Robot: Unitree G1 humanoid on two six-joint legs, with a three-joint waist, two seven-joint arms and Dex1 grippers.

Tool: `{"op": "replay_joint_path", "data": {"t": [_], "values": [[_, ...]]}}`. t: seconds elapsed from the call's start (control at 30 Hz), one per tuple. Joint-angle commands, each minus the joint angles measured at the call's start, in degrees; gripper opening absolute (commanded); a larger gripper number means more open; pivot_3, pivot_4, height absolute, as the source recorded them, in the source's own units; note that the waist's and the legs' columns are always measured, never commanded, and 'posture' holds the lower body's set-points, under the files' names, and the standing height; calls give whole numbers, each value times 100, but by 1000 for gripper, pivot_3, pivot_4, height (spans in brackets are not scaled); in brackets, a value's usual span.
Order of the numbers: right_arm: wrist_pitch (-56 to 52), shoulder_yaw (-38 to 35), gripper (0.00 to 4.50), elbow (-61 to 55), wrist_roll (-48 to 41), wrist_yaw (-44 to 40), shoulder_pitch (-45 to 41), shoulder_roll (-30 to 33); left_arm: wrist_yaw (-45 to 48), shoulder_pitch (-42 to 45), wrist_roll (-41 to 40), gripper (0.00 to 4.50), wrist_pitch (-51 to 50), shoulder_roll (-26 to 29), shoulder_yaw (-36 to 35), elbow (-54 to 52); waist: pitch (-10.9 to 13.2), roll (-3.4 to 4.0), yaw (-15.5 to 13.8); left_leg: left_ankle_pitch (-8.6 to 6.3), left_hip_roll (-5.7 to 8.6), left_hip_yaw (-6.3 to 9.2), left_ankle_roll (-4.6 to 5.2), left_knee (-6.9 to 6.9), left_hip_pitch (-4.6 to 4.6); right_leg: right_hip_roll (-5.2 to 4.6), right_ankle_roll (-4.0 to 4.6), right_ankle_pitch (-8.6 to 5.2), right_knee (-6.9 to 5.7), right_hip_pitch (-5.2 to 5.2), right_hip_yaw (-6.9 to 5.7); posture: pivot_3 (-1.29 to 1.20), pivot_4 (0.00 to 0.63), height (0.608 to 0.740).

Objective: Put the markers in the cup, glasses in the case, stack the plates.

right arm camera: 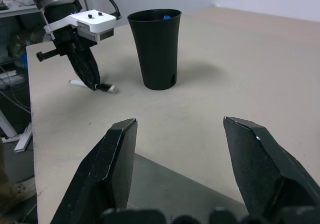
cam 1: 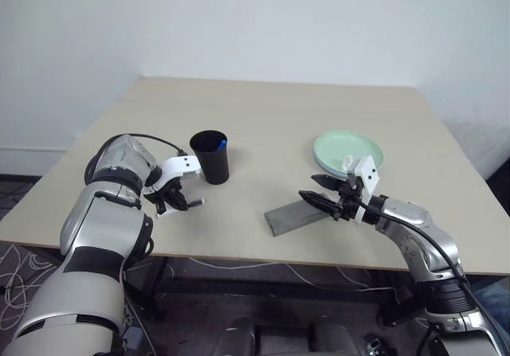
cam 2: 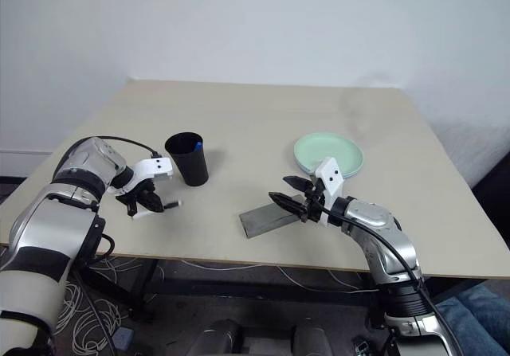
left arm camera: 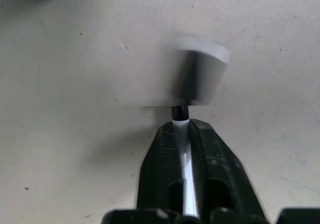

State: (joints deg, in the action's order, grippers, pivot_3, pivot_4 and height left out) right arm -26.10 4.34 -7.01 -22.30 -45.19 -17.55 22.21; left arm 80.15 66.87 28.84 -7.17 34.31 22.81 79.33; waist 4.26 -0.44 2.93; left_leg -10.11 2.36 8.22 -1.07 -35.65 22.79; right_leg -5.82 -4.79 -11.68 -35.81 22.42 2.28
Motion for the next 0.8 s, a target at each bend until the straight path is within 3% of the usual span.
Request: {"op": "replay_joint_path", "data": {"t": [0.03, 0.33, 0.6, 0.8], "values": [[120, -54, 2987, -90, -39, -25, -172, -3, 57, 111, 63, 55, 46, 84, 30, -79, 0, 0, 1, 0, 0, 0, 0, 0, 0, 0, 0, 0, 0, 0, 0, 0, 0, 740], [171, -58, 2987, -9, -27, -45, -242, -4, 408, 145, -267, 55, 474, 79, -208, -194, 0, 0, -3, 0, 0, 1, 0, 0, 1, 0, 0, 0, 0, 0, -1, 0, 0, 740], [241, -50, 2987, 93, -12, -92, -291, -7, 1121, 264, -1453, 55, 688, -224, -1192, -695, 0, -1, 0, 0, 0, 2, -1, 0, 3, -1, 0, 0, 1, 1, -2, 0, 0, 740], [277, -66, 2987, 175, 1, -125, -366, 10, 1060, 202, -2078, 55, 577, -344, -1644, -1227, 0, 0, 20, 11, -1, 0, 18, 0, -2, 1, 0, 0, -1, 1, 1, 0, 0, 740]]}}
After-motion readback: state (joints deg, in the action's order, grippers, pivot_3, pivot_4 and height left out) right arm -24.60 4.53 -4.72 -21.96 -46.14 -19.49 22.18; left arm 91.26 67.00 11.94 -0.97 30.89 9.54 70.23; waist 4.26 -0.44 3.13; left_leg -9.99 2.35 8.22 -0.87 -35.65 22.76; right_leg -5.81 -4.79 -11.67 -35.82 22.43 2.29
